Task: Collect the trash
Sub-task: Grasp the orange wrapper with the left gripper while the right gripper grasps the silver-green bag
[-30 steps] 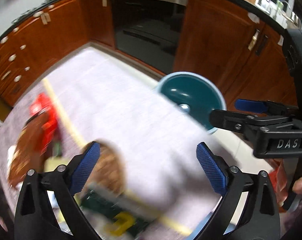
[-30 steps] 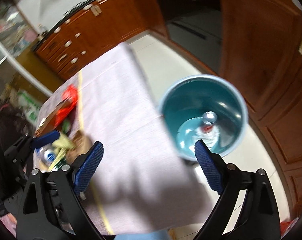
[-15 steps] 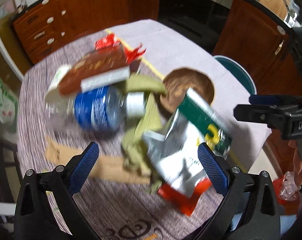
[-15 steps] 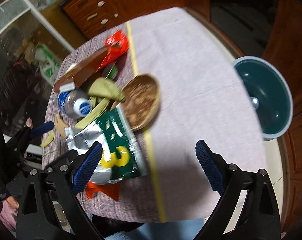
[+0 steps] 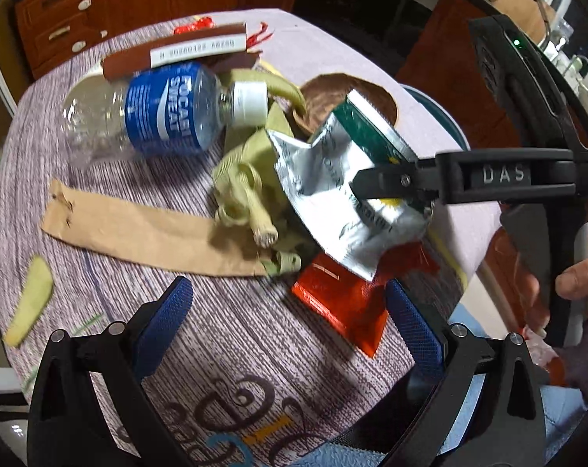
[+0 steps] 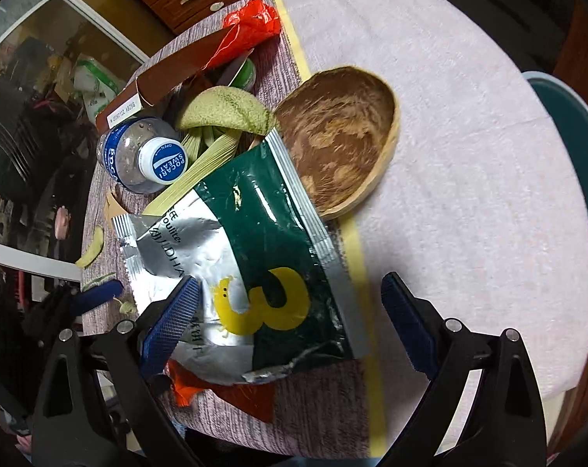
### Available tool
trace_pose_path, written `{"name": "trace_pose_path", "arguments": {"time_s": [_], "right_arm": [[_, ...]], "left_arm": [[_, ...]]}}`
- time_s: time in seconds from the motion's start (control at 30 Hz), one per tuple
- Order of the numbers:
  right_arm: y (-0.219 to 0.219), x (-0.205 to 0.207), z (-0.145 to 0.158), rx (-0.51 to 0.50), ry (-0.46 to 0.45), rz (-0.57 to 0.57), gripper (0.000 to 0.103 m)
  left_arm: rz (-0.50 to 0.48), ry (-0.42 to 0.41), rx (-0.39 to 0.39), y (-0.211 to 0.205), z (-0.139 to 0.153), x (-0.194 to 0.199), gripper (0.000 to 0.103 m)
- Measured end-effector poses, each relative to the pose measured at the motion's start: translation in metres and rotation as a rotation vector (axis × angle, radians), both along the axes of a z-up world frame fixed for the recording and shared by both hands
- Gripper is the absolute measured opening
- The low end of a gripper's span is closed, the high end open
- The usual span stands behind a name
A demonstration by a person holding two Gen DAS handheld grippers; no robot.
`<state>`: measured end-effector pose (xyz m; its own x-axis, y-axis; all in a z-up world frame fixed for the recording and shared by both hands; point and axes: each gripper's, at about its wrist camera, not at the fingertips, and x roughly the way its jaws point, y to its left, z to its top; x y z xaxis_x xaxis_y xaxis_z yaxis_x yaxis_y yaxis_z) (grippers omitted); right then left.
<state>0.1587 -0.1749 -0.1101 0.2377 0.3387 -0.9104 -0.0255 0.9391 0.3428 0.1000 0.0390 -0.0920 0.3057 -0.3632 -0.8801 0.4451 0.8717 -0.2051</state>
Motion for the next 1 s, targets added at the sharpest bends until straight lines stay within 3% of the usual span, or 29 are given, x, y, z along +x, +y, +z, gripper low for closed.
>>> {"name": "trace_pose_path", "arguments": {"time_s": [0.1, 0.2, 0.23, 0.33, 0.43, 0.7, 1.0], "right_arm": [[0.004, -0.002, 0.002, 0.001, -0.024, 0.009, 0.088], [0.010, -0.007, 0.007, -0.020, -0.053, 0.039, 0.067], [0.011, -0.009, 0.009, -0.028, -0.061, 0.045, 0.053], [0.014, -0.013, 0.015, -0.040, -0.071, 0.066, 0.029], [0.018, -0.019, 0.027, -0.050, -0.094, 0.087, 0.017], [0.020, -0.029, 0.068, -0.058, -0.189, 0.115, 0.007], [0.012, -0.037, 0.095, -0.075, -0.245, 0.101, 0.004]], "left_arm": [[0.012, 0.025, -0.025, 0.003, -0.005, -0.001, 0.099], [0.018, 0.042, -0.051, 0.006, -0.009, 0.000, 0.099], [0.018, 0.044, -0.055, 0.005, -0.009, -0.001, 0.099], [0.010, 0.045, -0.054, 0.001, -0.010, -0.005, 0.099], [-0.006, 0.045, -0.053, -0.003, -0.010, -0.010, 0.099], [-0.067, 0.051, -0.057, -0.027, -0.014, -0.020, 0.099], [-0.100, 0.075, -0.097, -0.060, -0.018, -0.026, 0.099]]}}
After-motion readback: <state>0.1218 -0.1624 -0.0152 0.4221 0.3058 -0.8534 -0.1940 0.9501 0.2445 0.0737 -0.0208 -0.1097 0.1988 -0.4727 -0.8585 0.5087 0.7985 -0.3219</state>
